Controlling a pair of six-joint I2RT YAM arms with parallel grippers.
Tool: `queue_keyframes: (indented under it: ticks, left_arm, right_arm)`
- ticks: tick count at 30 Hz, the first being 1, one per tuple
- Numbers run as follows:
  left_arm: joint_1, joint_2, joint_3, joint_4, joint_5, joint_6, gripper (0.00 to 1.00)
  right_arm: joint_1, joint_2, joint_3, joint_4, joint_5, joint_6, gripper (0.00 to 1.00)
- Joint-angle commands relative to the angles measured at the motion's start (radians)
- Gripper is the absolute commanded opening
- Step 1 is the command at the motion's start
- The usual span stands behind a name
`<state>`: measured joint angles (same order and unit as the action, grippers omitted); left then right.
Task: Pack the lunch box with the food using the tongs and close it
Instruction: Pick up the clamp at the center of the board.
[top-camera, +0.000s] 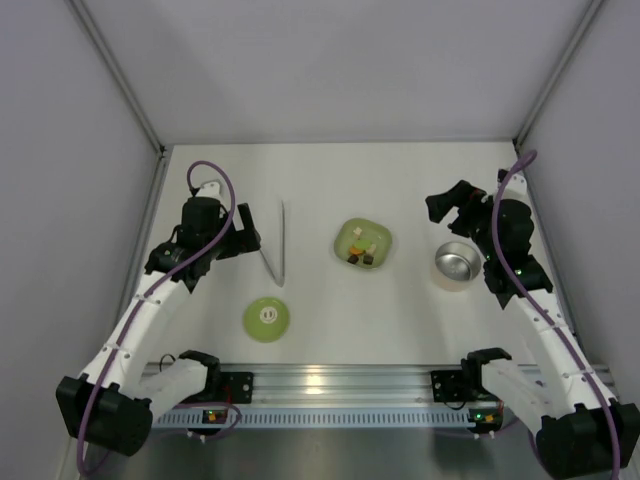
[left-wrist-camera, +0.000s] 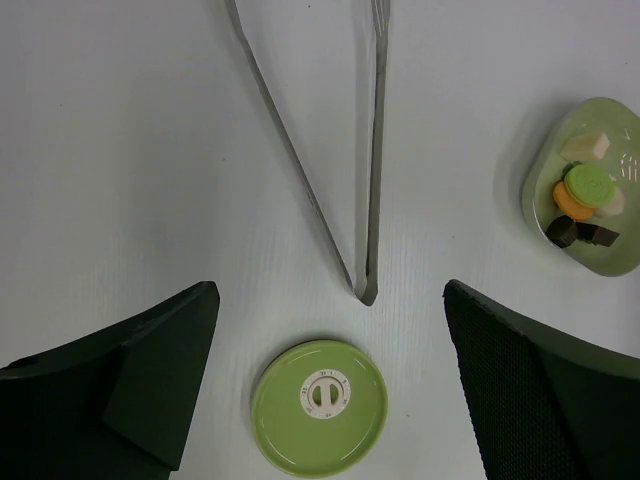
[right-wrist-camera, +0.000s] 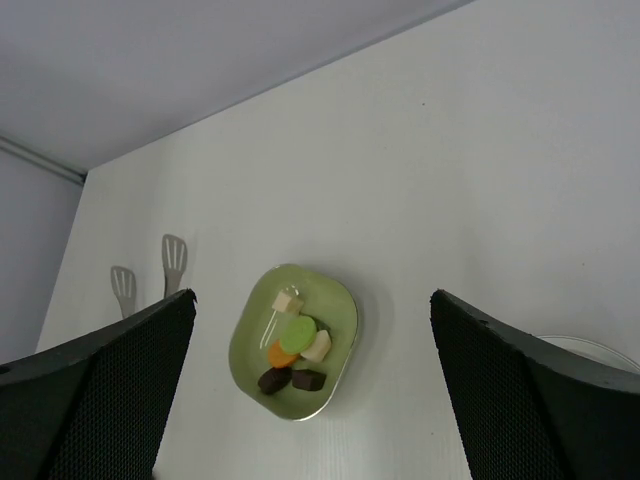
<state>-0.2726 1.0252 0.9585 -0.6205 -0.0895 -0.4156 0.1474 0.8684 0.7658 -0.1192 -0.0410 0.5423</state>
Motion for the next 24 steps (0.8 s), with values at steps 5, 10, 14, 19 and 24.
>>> queue_keyframes:
  ticks: [5, 10, 14, 19, 24]
  left_arm:
    - [0.004, -0.01, 0.002, 0.056, 0.013, 0.015, 0.99]
    - [0.004, -0.008, 0.0, 0.057, 0.022, 0.012, 0.99]
    - [0.006, -0.008, -0.003, 0.057, 0.03, 0.011, 0.99]
    - [0.004, -0.005, -0.003, 0.059, 0.042, 0.006, 0.99]
    - [0.006, -0.01, -0.007, 0.056, 0.045, 0.006, 0.99]
  right_arm:
    - [-0.012, -0.002, 0.019, -0.013, -0.014, -0.025, 0.99]
    - [-0.008, 0.035, 0.046, -0.057, -0.028, -0.048, 0.99]
    - [0.026, 0.113, 0.084, -0.075, -0.027, -0.056, 0.99]
    - [0.22, 0.259, 0.232, -0.169, 0.185, -0.093, 0.99]
    - [0.322, 0.434, 0.303, -0.175, 0.217, -0.079, 0.93]
